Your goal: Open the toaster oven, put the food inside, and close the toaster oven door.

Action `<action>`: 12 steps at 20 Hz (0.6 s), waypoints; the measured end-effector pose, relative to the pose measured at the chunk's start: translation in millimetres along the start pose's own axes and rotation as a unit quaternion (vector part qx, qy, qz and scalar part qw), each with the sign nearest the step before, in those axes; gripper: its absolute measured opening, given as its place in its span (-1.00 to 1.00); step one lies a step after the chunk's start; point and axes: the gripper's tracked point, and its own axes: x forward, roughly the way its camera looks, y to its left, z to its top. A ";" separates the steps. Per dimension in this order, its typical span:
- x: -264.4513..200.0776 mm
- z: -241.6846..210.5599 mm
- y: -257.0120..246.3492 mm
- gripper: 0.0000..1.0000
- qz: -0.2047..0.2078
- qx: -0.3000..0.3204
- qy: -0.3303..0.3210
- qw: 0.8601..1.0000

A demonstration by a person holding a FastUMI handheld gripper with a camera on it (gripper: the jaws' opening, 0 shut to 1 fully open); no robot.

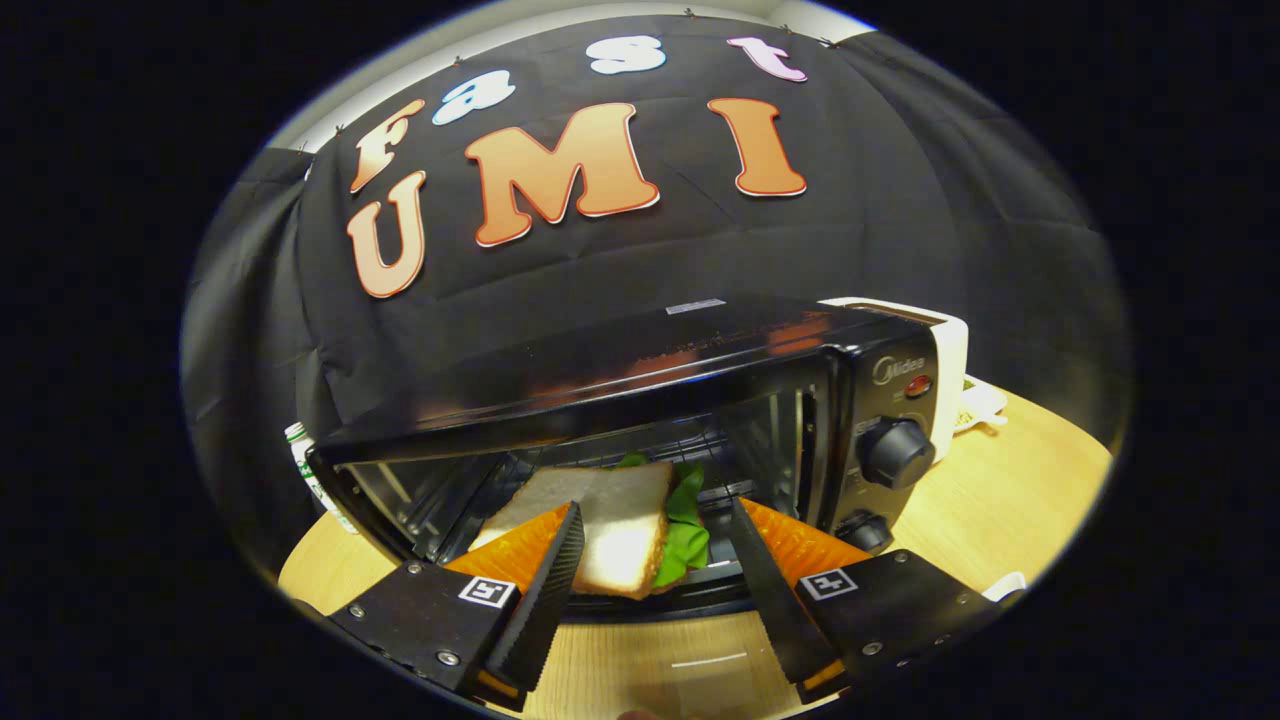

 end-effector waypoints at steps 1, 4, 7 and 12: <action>-9.7 3.3 -2.1 0.78 0.006 -0.011 -0.002 1.000; -37.7 11.3 -4.9 0.81 0.027 -0.027 -0.010 0.999; -64.3 -7.8 -2.3 0.83 0.054 -0.021 0.019 0.998; -102.2 -40.8 4.8 0.86 0.079 -0.054 0.065 0.993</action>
